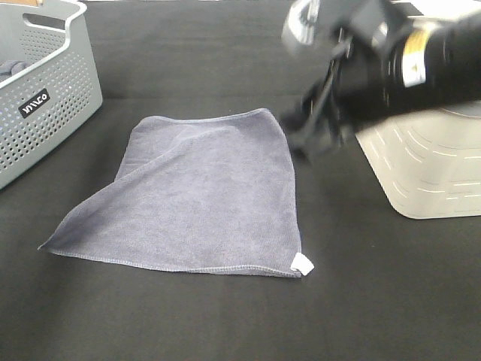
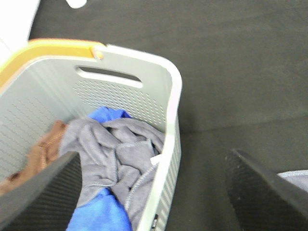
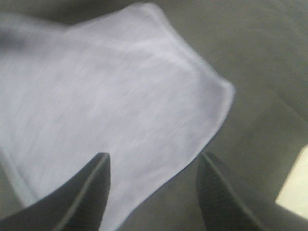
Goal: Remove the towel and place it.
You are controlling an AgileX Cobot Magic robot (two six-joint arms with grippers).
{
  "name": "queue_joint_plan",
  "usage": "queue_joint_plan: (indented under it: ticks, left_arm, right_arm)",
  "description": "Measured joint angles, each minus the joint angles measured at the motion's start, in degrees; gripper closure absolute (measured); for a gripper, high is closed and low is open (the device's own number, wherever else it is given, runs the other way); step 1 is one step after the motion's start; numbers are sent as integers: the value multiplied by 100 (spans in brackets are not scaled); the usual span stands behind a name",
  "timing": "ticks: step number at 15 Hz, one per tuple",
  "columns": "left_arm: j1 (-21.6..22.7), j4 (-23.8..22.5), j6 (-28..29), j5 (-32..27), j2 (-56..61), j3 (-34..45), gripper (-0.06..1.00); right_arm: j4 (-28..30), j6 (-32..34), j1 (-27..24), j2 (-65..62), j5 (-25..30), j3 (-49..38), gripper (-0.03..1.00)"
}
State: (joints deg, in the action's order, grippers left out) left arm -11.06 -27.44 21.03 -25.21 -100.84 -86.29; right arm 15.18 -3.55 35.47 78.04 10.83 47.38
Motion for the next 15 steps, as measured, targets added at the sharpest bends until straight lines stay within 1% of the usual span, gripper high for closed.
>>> queue_joint_plan:
  ticks: [1,2,3,5,6,8,10,11,12,13,14,15]
  left_arm:
    - [40,498,-590,-458,0,-487,18]
    - [80,1083,-1123,-819,0,-888,18]
    - [172,1570,-1581,-1123,0,-1255,18]
    - [413,2326,-2040,-1753,0,-1925,18]
    - [579,2624,-2189,-2206,0,-2303,18]
    - [670,2653,-2315,-2681,0,-2773,18]
    - [670,2607,-2326,-3117,0,-3111,18]
    - [670,2607,-2326,-3237,0,-3197,18]
    - [670,2607,-2326,-3443,6,-3323,18]
    - [670,2595,-2326,-3667,6,-3415,18]
    - [670,2550,-2320,-3908,11,-3443,18]
    - [670,2498,-2240,-4228,23,-3443,18]
  right_arm:
    - [11,401,-235,138,52,378,42]
    - [11,859,-493,275,252,802,42]
    - [11,1197,-796,430,567,1295,42]
    - [11,1455,-1358,791,1306,2538,42]
    - [-92,1478,-1725,1094,1937,3443,42]
    - [-573,1008,-2143,1547,2939,4658,41]
    - [-1272,413,-2487,2045,4022,5838,39]
    - [-1409,315,-2578,2172,4337,6159,39]
    - [-1553,252,-2722,2372,4927,6681,39]
    - [-1518,212,-2807,2544,5386,7162,39]
    - [-1438,195,-2842,2624,5701,7466,38]
    - [-1261,195,-2842,2636,5816,7586,38]
